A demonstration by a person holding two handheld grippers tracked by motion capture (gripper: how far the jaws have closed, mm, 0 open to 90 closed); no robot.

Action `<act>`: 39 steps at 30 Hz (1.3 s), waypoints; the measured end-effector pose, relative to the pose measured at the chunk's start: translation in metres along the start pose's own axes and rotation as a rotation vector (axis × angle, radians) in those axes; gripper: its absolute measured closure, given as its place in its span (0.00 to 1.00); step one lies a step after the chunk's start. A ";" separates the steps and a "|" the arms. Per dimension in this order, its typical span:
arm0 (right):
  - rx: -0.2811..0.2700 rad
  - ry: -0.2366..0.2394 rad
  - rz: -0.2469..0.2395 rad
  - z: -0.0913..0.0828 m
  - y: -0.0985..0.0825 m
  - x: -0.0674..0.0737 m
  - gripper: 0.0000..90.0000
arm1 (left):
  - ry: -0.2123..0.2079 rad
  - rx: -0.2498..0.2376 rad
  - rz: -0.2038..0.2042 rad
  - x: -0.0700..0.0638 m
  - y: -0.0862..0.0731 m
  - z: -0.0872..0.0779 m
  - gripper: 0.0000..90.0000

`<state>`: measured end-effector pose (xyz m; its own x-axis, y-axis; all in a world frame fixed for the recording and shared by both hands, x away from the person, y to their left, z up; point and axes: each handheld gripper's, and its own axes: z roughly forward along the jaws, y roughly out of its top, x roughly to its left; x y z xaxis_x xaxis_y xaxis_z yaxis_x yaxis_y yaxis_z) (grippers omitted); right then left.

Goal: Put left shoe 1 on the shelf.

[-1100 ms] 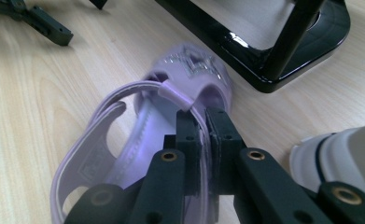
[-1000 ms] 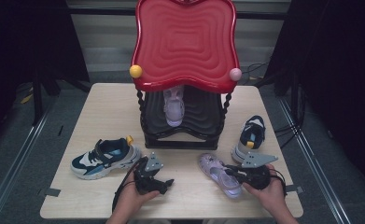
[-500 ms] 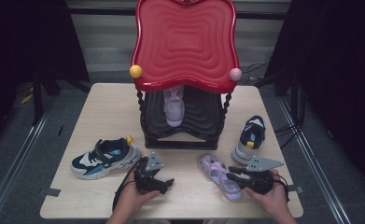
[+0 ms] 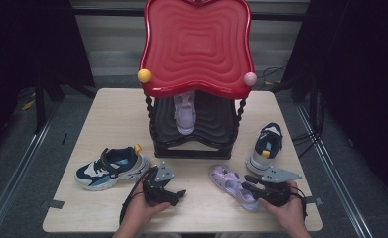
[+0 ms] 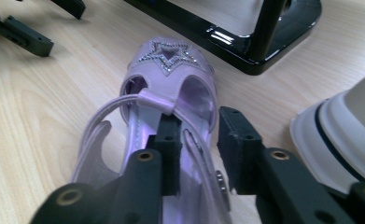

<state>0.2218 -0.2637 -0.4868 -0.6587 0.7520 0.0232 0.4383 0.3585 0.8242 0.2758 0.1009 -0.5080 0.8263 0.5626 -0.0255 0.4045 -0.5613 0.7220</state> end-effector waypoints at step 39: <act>-0.039 -0.051 -0.089 -0.015 0.006 0.001 0.93 | 0.001 0.003 0.004 0.000 0.001 0.000 0.16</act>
<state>0.2143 -0.2690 -0.4728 -0.6615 0.7458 -0.0787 0.3550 0.4039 0.8431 0.2763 0.1005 -0.5078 0.8277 0.5608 -0.0220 0.4023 -0.5654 0.7201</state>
